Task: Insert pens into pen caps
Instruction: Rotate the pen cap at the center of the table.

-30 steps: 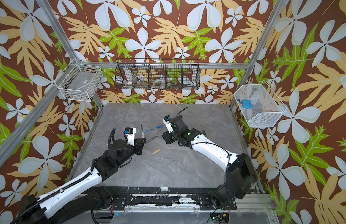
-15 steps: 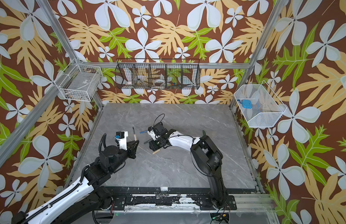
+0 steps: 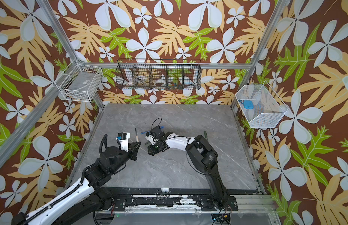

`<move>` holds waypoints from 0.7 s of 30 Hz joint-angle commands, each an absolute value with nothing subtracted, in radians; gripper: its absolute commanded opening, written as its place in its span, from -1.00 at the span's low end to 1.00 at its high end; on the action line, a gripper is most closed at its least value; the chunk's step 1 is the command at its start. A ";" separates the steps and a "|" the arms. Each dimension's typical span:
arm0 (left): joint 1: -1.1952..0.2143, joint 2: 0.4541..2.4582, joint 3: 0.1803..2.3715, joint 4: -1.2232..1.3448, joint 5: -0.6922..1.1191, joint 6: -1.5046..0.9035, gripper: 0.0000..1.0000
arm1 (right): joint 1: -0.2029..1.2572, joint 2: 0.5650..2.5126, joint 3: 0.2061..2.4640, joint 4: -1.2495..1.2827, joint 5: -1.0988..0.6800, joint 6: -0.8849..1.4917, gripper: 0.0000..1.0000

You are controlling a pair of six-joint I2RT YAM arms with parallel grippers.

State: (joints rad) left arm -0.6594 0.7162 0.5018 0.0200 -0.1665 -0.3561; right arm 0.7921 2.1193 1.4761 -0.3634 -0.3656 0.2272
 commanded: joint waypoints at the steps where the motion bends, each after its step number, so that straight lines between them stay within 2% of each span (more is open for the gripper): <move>1: -0.658 0.726 0.505 0.051 -0.160 -0.338 -1.00 | 0.793 2.111 1.466 -0.428 -0.376 0.202 0.05; 14: -0.658 0.755 0.517 0.055 -0.150 -0.328 -1.00 | 0.793 1.999 1.413 -0.551 -0.397 0.121 0.05; 21: -0.658 0.741 0.520 0.045 -0.152 -0.325 -1.00 | 0.798 2.025 1.476 -0.594 -0.289 0.114 0.04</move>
State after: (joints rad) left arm -0.6582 0.7494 0.5106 0.0273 -0.1524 -0.3359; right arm 0.7944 2.0109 1.4487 -0.5518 -0.3462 0.1379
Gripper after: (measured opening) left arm 0.136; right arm 0.523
